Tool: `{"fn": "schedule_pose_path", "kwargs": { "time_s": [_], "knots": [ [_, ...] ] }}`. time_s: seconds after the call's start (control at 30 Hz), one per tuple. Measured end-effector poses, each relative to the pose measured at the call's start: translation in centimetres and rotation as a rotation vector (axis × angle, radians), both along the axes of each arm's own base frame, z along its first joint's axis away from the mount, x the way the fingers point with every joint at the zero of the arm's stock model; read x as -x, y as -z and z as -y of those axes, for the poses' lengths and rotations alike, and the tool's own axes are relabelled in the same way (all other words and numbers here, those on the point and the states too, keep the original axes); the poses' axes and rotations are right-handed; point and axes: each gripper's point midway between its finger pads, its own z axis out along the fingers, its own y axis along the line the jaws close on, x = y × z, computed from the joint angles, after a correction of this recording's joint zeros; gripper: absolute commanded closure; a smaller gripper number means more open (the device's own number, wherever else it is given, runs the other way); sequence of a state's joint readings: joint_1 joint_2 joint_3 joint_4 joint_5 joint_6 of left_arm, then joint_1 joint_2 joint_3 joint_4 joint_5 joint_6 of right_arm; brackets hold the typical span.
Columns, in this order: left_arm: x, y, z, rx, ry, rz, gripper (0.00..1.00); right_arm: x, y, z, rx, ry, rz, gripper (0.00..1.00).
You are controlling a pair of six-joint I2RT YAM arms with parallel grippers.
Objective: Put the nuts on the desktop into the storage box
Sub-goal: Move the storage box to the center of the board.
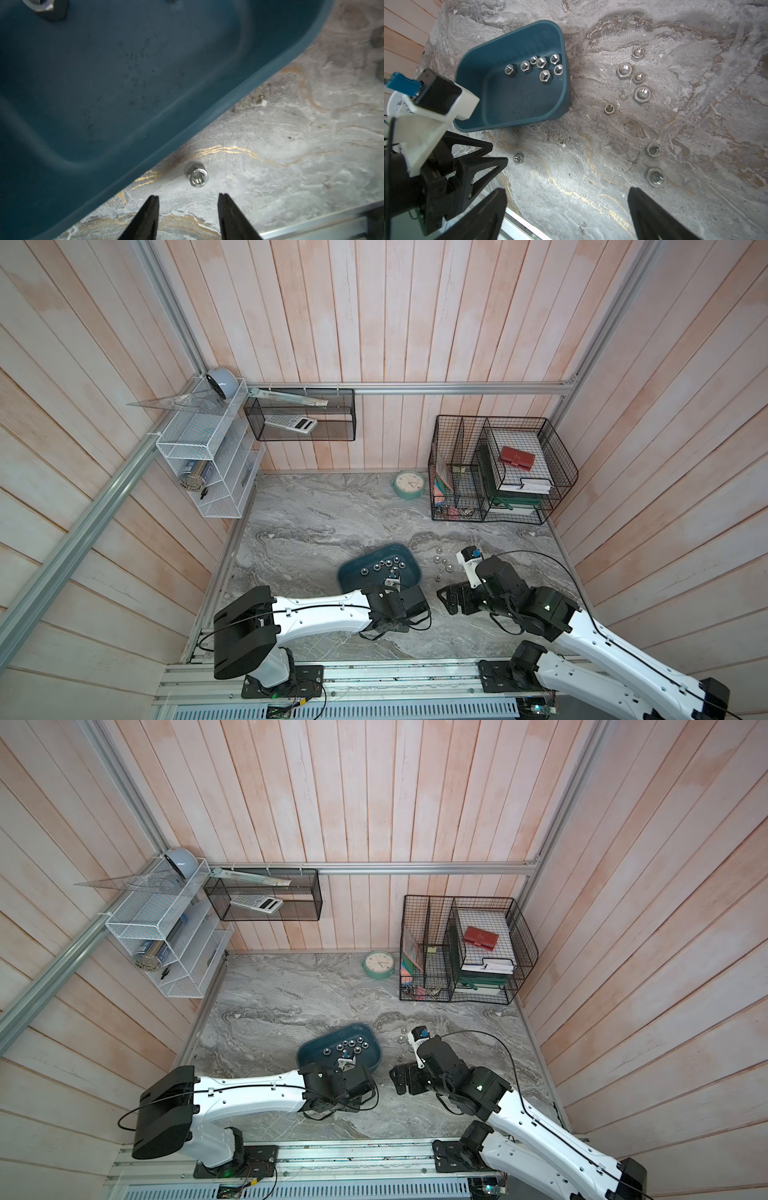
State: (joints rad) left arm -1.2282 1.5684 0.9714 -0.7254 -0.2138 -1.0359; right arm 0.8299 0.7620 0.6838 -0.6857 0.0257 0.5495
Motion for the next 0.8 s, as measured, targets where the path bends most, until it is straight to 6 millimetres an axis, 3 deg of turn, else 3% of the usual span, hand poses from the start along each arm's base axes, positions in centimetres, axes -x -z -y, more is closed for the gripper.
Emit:
{"fn": "schedule_pose_path", "kwargs": {
  "time_s": [0.17,0.53,0.8],
  "knots": [
    [-1.1,0.5,-1.0,-0.017,-0.021,0.000,0.46,0.1,0.1,0.2,0.007,0.002,-0.002,0.02],
    [-5.2,1.3,-5.3,-0.103,-0.005,0.006,0.43,0.0,0.6,0.4,0.028,0.013,-0.014,0.02],
    [-3.5,1.3,-3.7,-0.081,0.072,-0.006,0.42,0.0,0.7,0.4,0.027,0.025,-0.026,0.02]
  ]
}}
